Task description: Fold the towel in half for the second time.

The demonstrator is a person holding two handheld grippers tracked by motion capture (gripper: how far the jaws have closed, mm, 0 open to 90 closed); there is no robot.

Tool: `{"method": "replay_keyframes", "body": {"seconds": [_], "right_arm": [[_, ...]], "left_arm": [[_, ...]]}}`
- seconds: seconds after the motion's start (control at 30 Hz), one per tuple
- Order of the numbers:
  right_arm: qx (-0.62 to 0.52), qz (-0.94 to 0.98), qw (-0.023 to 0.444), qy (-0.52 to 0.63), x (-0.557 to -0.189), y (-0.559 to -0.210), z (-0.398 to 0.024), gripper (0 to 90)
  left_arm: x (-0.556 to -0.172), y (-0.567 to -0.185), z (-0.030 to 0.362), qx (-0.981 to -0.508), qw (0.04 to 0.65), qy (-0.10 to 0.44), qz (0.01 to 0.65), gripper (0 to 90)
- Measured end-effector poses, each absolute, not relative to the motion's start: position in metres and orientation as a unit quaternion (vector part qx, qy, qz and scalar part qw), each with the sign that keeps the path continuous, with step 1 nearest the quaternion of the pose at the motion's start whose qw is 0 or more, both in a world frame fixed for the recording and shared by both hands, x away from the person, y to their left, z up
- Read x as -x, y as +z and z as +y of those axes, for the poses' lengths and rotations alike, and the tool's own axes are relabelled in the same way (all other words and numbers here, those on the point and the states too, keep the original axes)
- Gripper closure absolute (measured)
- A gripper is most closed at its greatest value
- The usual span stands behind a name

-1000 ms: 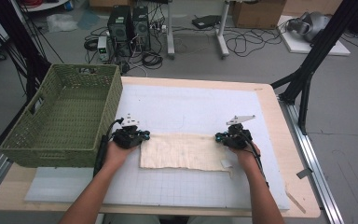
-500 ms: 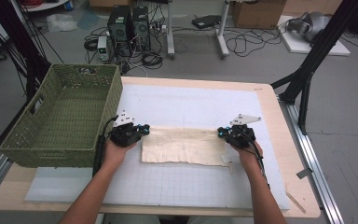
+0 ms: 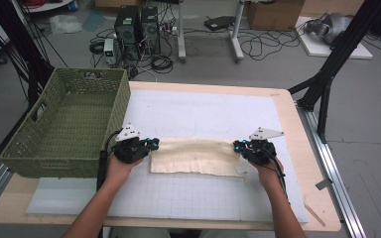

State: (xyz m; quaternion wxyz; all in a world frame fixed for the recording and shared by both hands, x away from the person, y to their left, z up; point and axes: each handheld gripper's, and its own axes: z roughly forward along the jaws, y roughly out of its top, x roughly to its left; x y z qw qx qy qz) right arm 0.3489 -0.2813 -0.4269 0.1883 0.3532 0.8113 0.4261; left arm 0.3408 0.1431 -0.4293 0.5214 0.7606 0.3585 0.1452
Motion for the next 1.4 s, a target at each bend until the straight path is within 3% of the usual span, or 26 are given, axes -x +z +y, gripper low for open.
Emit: {"method": "replay_keyframes", "body": {"seconds": [0.87,1.1,1.23,1.4], "right_arm": [[-0.337,0.807,0.188,0.447,-0.293,-0.432,-0.289,82.9],[-0.329,0.815,0.185,0.440,-0.289,-0.434,-0.288,84.3],[-0.330,0.817,0.183,0.436,-0.288,-0.434,-0.287,84.8],[-0.324,0.824,0.181,0.428,-0.286,-0.435,-0.288,85.2]], "left_arm": [[-0.301,-0.448,0.154,-0.764,0.532,0.111,0.349,82.4],[-0.297,-0.441,0.156,-0.749,0.551,0.107,0.353,62.6],[-0.297,-0.427,0.155,-0.726,0.580,0.120,0.349,56.0],[-0.308,-0.429,0.147,-0.735,0.564,0.121,0.357,59.7]]}}
